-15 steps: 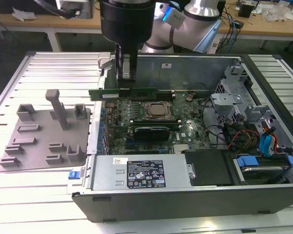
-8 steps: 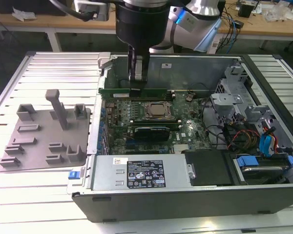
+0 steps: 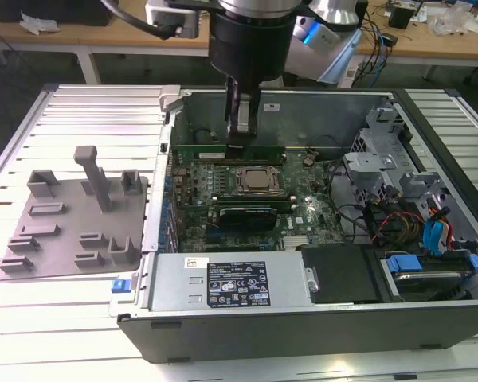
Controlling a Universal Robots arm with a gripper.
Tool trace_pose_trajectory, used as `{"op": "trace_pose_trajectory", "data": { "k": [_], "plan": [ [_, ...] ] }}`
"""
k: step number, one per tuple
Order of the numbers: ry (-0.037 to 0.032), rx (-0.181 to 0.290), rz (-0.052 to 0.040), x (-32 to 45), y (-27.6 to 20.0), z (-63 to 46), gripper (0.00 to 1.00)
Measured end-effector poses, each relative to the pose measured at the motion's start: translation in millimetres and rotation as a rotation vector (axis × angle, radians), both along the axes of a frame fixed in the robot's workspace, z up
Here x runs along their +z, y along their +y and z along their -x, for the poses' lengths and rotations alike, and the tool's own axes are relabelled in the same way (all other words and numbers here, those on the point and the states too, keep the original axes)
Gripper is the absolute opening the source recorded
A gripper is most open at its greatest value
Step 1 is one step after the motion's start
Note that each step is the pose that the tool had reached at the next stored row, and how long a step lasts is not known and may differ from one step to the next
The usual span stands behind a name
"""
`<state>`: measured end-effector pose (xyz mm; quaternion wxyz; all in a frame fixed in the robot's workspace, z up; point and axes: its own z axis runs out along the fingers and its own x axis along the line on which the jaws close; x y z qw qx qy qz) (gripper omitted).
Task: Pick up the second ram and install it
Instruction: 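Pick up the second ram and move it above second insertion slot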
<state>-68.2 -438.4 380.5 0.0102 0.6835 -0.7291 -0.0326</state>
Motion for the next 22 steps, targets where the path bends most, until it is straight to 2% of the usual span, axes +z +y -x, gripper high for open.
{"op": "trace_pose_trajectory", "data": {
  "k": [4,6,9,11,22],
  "plan": [
    [0.0089,-0.008,-0.0001,-11.6,4.6,-21.4,0.11],
    [0.0114,-0.010,0.0000,-14.9,6.3,-29.7,0.11],
    [0.0200,-0.017,0.0000,-26.9,11.4,-53.4,0.11],
    [0.0206,-0.018,-0.0001,-28.5,12.4,-56.9,0.11],
    [0.0207,-0.018,-0.0001,-28.5,13.1,-57.6,0.11]
  ]
}}
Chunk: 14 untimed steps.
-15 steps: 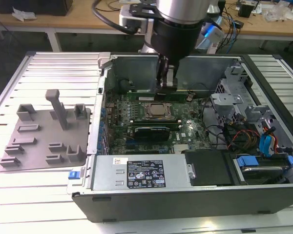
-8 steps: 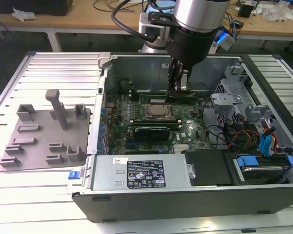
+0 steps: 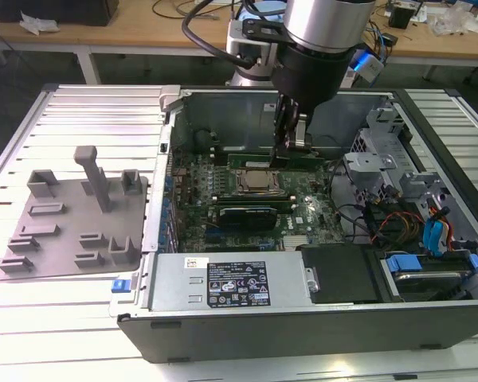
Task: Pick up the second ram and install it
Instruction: 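Insert the second ram into the second slot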
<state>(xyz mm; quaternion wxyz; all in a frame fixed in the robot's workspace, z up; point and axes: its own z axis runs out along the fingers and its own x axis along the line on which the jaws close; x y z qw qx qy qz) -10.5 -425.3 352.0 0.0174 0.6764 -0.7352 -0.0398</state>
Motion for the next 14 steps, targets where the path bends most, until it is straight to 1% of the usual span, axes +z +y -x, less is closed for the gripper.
{"op": "trace_pose_trajectory", "data": {
  "k": [1,2,3,4,6,10,14],
  "plan": [
    [0.0000,0.000,0.0000,0.0,0.1,0.0,0.11],
    [0.0000,0.000,-0.0331,-0.4,0.1,0.0,0.11],
    [0.0000,0.000,-0.1014,-0.8,0.0,0.2,0.11],
    [-0.0001,0.000,-0.1052,-1.1,-0.1,0.2,0.11],
    [0.0000,0.000,-0.1054,-2.3,-0.1,0.2,0.11],
    [0.0000,0.000,-0.1053,-12.2,-0.1,0.2,0.11],
    [0.0000,0.000,-0.1054,-19.2,-0.1,0.2,0.11]
  ]
}}
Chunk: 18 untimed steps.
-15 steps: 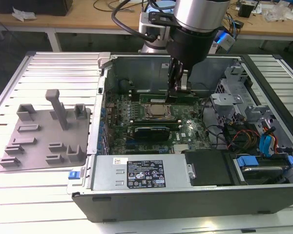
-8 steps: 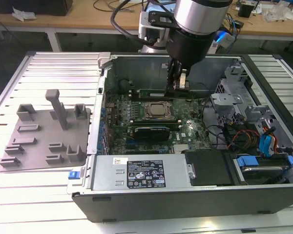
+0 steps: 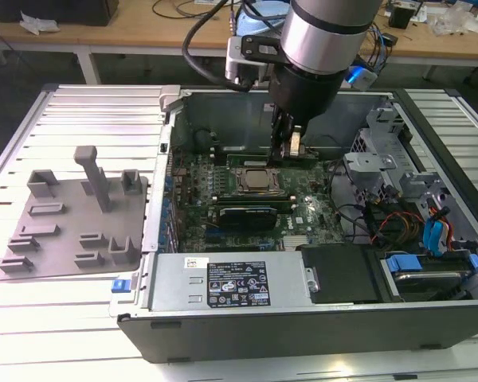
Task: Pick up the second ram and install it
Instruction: 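Insert the second ram into the second slot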
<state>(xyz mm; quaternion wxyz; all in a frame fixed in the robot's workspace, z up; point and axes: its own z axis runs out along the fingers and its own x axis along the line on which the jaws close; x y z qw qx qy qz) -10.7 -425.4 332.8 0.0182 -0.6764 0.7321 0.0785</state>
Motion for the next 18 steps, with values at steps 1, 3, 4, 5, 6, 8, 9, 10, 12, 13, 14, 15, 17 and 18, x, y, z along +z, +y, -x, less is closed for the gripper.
{"op": "trace_pose_trajectory", "data": {
  "k": [1,3,4,5,6,8,9,10,12,13,14,15,17,18],
  "plan": [
    [0.0000,0.000,0.0000,-1.4,0.0,0.0,0.11],
    [0.0000,0.000,0.0000,-5.1,0.0,0.0,0.11],
    [0.0000,0.000,0.0000,-6.8,0.0,0.0,0.11],
    [0.0000,0.000,-0.0001,-7.9,0.0,0.0,0.11],
    [0.0000,0.000,0.0000,-10.9,0.0,0.0,0.11],
    [0.0000,0.000,0.0001,-13.7,0.0,0.0,0.11],
    [0.0000,0.000,0.0002,-15.2,0.0,0.0,0.11],
    [0.0000,0.000,0.0002,-17.1,0.1,0.0,0.11],
    [0.0000,0.000,0.0002,-19.7,0.0,0.0,0.11],
    [0.0000,0.000,0.0002,-22.1,0.0,0.0,0.11],
    [0.0000,0.000,0.0001,-24.1,0.0,0.0,0.11],
    [0.0000,0.000,0.0001,-27.2,0.0,0.0,0.11],
    [0.0000,0.000,0.0002,-31.1,0.1,0.0,0.11],
    [0.0001,0.000,0.0005,-31.9,0.4,0.0,0.11]
  ]
}}
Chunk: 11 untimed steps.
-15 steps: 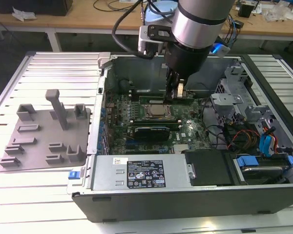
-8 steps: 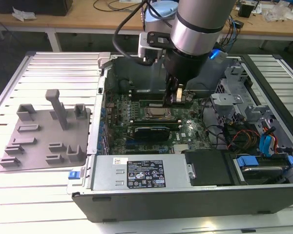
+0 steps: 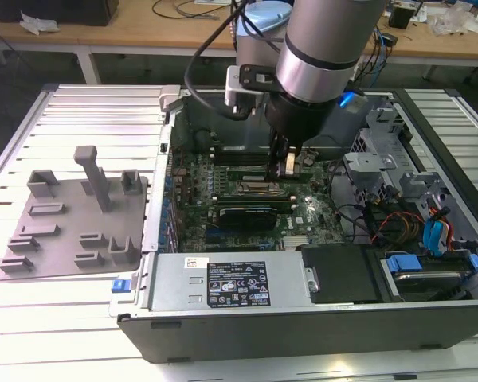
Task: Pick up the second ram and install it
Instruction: 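Insert the second ram into the second slot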
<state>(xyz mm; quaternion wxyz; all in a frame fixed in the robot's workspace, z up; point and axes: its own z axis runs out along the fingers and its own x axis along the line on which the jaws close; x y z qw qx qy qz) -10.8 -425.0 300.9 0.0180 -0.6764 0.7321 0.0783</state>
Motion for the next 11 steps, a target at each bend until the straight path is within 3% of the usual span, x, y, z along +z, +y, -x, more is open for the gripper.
{"op": "trace_pose_trajectory", "data": {
  "k": [5,11],
  "plan": [
    [-0.0001,0.000,0.0015,-4.1,5.9,0.0,0.11],
    [-0.0001,0.000,0.0015,-13.1,7.5,0.0,0.11]
  ]
}}
